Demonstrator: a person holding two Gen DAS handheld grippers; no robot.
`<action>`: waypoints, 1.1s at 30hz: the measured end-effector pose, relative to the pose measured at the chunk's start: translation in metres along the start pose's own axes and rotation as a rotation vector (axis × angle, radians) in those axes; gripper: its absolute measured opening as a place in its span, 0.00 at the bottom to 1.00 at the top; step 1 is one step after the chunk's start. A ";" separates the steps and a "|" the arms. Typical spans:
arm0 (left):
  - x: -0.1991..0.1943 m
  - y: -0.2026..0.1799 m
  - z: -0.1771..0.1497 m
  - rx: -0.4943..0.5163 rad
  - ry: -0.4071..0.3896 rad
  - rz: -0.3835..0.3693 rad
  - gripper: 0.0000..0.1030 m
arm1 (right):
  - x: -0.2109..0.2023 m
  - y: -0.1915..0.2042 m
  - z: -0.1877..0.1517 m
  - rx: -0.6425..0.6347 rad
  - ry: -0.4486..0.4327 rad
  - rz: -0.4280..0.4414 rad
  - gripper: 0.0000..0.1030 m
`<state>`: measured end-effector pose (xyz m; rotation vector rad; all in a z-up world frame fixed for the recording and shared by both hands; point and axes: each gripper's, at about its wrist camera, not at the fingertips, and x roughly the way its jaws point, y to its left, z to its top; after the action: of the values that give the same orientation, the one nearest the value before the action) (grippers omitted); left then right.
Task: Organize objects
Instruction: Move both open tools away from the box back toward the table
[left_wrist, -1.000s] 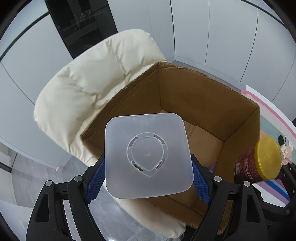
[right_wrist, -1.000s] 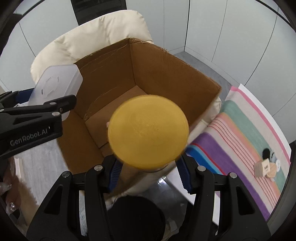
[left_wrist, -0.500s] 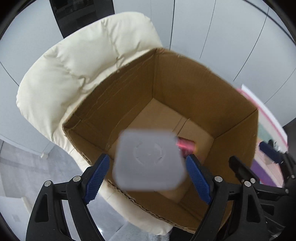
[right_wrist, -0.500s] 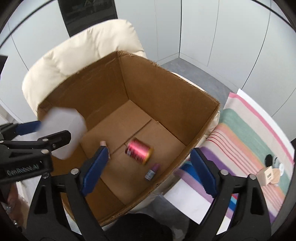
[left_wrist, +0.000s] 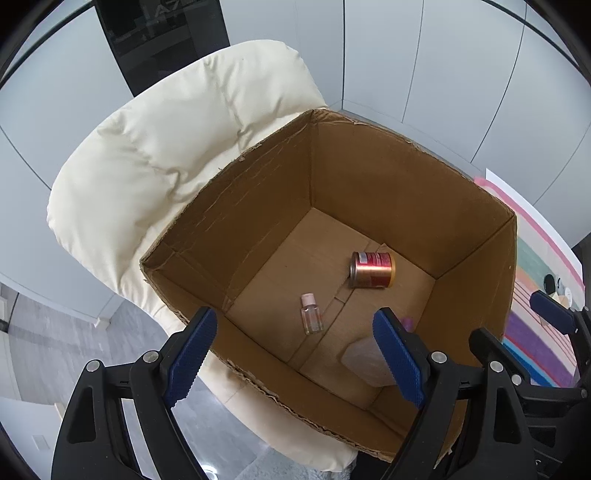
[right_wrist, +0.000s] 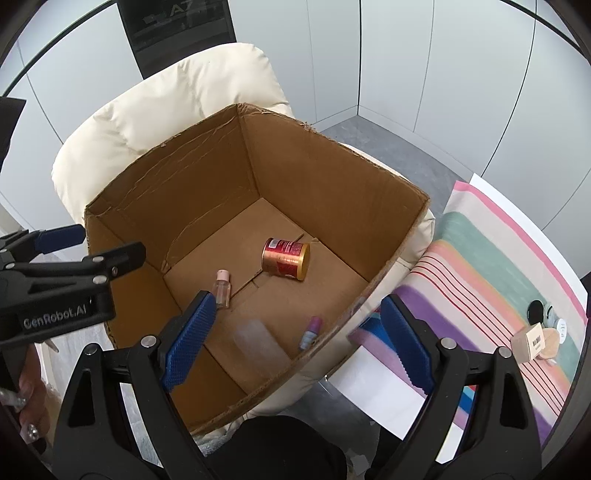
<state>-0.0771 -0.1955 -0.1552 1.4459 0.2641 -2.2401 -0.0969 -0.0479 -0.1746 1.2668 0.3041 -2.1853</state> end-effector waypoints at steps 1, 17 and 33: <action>0.000 0.000 0.000 0.006 -0.002 0.003 0.85 | -0.002 0.000 -0.001 0.000 -0.001 -0.002 0.90; -0.035 0.009 -0.027 0.015 -0.042 -0.013 0.85 | -0.039 -0.014 -0.019 0.044 -0.019 -0.035 0.90; -0.071 0.010 -0.073 0.027 -0.074 -0.040 0.85 | -0.079 -0.019 -0.071 0.088 -0.012 -0.055 0.90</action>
<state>0.0110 -0.1555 -0.1216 1.3788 0.2419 -2.3323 -0.0281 0.0299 -0.1466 1.3061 0.2435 -2.2743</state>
